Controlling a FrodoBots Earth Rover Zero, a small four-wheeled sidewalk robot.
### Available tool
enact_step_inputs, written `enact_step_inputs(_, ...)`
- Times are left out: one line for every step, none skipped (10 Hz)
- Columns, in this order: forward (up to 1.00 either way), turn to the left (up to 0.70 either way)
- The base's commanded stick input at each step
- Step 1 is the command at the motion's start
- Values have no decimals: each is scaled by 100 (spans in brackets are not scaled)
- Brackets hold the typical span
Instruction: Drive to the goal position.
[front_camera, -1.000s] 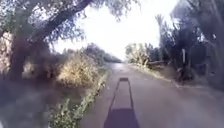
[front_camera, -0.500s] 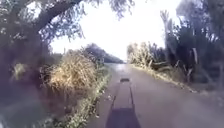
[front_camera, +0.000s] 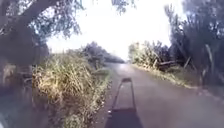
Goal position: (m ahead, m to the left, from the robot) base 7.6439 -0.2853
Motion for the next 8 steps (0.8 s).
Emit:
enact_step_inputs(100, 0)
enact_step_inputs(100, 0)
enact_step_inputs(100, 0)
enact_step_inputs(100, -4)
enact_step_inputs(100, -18)
enact_step_inputs(100, -32)
enact_step_inputs(100, -35)
enact_step_inputs(100, -22)
